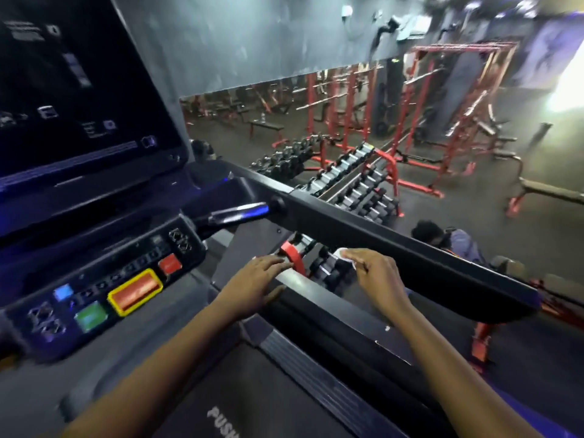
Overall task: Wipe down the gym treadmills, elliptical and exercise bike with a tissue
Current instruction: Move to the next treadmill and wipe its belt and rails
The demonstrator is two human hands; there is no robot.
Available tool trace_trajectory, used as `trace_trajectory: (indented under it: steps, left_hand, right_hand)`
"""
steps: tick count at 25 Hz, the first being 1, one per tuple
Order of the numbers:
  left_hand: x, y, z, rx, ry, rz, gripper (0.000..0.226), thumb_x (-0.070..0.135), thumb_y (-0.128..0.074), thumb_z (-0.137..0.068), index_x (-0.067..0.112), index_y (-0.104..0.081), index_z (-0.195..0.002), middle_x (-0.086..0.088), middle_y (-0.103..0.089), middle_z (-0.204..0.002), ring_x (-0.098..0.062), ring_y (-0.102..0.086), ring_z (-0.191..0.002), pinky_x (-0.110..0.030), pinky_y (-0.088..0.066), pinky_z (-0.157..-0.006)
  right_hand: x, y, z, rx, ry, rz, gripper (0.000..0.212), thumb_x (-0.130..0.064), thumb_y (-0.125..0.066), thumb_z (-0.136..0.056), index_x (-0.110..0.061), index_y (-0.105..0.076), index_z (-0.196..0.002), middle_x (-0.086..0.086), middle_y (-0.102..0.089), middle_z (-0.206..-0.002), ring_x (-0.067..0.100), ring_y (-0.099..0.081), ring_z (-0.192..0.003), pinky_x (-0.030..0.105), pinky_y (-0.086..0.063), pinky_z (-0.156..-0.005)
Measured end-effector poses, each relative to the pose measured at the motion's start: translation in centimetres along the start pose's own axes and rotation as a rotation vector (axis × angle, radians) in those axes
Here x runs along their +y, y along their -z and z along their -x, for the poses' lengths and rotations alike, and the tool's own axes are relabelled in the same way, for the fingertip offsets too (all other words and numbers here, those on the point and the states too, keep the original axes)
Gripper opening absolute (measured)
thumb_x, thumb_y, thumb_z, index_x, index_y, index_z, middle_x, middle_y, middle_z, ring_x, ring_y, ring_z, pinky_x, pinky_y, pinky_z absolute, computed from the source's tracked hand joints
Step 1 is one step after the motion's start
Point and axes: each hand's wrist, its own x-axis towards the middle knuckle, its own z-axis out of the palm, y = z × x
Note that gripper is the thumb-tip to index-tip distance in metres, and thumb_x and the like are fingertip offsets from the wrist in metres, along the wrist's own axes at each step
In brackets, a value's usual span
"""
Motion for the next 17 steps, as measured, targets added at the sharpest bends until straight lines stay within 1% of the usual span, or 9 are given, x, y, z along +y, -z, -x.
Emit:
trace_trajectory:
  steps: [3, 5, 6, 8, 10, 11, 13, 15, 17]
  left_hand:
    - [-4.6, 0.3, -4.8, -0.021, -0.036, -0.002, 0.053, 0.042, -0.044, -0.084, 0.014, -0.059, -0.127, -0.010, -0.060, -0.125, -0.030, -0.057, -0.117, -0.056, -0.048, -0.093]
    - [-6.6, 0.5, -8.0, -0.006, -0.065, -0.022, 0.057, 0.043, -0.042, -0.084, 0.014, -0.056, -0.131, -0.011, -0.058, -0.130, -0.033, -0.054, -0.122, -0.057, -0.045, -0.096]
    - [-7.2, 0.7, -9.4, 0.003, -0.067, -0.019, 0.058, 0.043, -0.042, -0.085, 0.013, -0.054, -0.133, -0.011, -0.056, -0.132, -0.034, -0.052, -0.124, -0.055, -0.043, -0.099]
    - [-8.4, 0.7, -12.2, 0.044, -0.086, -0.030, 0.057, 0.038, -0.051, -0.087, 0.013, -0.048, -0.138, -0.013, -0.050, -0.138, -0.034, -0.046, -0.129, -0.053, -0.038, -0.104]
    - [-9.8, 0.7, -15.1, 0.039, -0.113, -0.060, 0.066, 0.030, -0.066, -0.085, 0.014, -0.040, -0.143, -0.014, -0.043, -0.143, -0.034, -0.040, -0.134, -0.053, -0.031, -0.108]
    - [-10.7, 0.6, -16.5, 0.031, -0.118, -0.081, 0.071, 0.029, -0.069, -0.083, 0.014, -0.037, -0.145, -0.015, -0.040, -0.145, -0.034, -0.037, -0.136, -0.051, -0.028, -0.109]
    - [-12.2, 0.2, -18.5, -0.024, -0.110, -0.134, 0.078, 0.035, -0.069, -0.083, 0.016, -0.031, -0.148, -0.013, -0.034, -0.150, -0.031, -0.031, -0.140, -0.047, -0.023, -0.112]
    - [-13.4, -0.6, -19.7, -0.069, -0.141, -0.181, 0.080, 0.038, -0.068, -0.083, 0.017, -0.028, -0.149, -0.011, -0.031, -0.152, -0.030, -0.026, -0.142, -0.050, -0.022, -0.113]
    - [-14.5, -1.5, -20.0, -0.082, -0.191, -0.208, 0.080, 0.040, -0.066, -0.082, 0.016, -0.030, -0.148, -0.012, -0.034, -0.151, -0.033, -0.029, -0.141, -0.055, -0.025, -0.111]
  right_hand:
    - [-0.6, -2.2, -4.1, 0.065, -0.034, 0.022, 0.045, 0.019, -0.051, -0.078, -0.012, -0.072, -0.103, 0.000, -0.069, -0.109, 0.007, -0.062, -0.102, 0.007, -0.041, -0.090]
    - [-0.6, -3.3, -6.1, 0.140, -0.034, 0.039, 0.042, 0.018, -0.052, -0.078, -0.010, -0.073, -0.101, 0.003, -0.070, -0.107, 0.014, -0.064, -0.101, 0.017, -0.045, -0.092]
    - [-0.6, -3.6, -6.9, 0.164, -0.041, 0.050, 0.042, 0.019, -0.051, -0.078, -0.009, -0.073, -0.101, 0.005, -0.070, -0.106, 0.016, -0.065, -0.101, 0.018, -0.045, -0.092]
    - [-0.3, -4.5, -8.1, 0.193, -0.057, 0.071, 0.042, 0.020, -0.051, -0.077, -0.007, -0.073, -0.101, 0.006, -0.070, -0.106, 0.015, -0.064, -0.101, 0.010, -0.042, -0.093]
    - [0.2, -5.3, -9.7, 0.208, -0.049, 0.096, 0.042, 0.021, -0.051, -0.075, -0.005, -0.073, -0.099, 0.006, -0.070, -0.105, 0.013, -0.064, -0.100, 0.000, -0.033, -0.093]
    - [0.7, -5.7, -10.6, 0.207, -0.044, 0.104, 0.042, 0.022, -0.051, -0.074, -0.004, -0.073, -0.099, 0.007, -0.070, -0.105, 0.014, -0.064, -0.100, -0.001, -0.030, -0.093]
    - [1.5, -6.4, -12.3, 0.186, -0.046, 0.115, 0.045, 0.022, -0.048, -0.072, -0.003, -0.071, -0.102, 0.009, -0.069, -0.108, 0.019, -0.064, -0.103, 0.008, -0.033, -0.097]
    - [1.6, -7.5, -13.9, 0.141, -0.056, 0.148, 0.048, 0.021, -0.048, -0.072, -0.002, -0.069, -0.108, 0.010, -0.067, -0.113, 0.022, -0.061, -0.108, 0.017, -0.036, -0.100]
    - [1.3, -9.2, -15.2, 0.072, -0.055, 0.152, 0.042, 0.012, -0.050, -0.080, -0.004, -0.065, -0.115, 0.008, -0.064, -0.120, 0.018, -0.056, -0.112, 0.016, -0.031, -0.102]
